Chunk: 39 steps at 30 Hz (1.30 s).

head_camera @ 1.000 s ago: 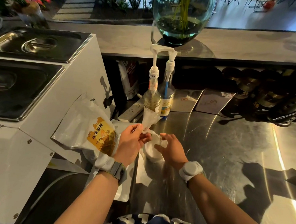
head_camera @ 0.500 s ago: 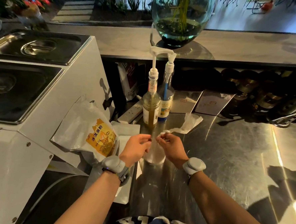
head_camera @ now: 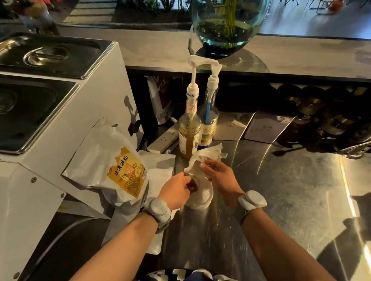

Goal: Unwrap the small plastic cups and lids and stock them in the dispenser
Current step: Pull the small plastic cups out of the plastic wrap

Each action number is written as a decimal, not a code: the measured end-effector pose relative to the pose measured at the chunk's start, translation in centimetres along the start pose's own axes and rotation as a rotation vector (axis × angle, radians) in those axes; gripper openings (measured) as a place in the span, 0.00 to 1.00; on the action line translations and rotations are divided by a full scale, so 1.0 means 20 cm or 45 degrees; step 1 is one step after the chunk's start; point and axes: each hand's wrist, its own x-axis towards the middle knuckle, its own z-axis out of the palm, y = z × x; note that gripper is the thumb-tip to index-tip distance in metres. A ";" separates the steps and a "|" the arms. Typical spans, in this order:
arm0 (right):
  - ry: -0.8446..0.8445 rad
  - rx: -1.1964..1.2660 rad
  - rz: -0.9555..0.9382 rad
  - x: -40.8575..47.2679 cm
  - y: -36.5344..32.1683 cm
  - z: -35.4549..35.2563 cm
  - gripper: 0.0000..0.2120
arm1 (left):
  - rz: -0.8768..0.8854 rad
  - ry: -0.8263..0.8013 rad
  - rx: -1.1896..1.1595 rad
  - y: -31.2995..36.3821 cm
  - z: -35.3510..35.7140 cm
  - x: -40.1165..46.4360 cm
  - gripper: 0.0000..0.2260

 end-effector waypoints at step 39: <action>0.068 -0.816 -0.158 -0.05 0.09 -0.07 0.04 | 0.028 0.056 -0.446 -0.04 0.00 0.02 0.04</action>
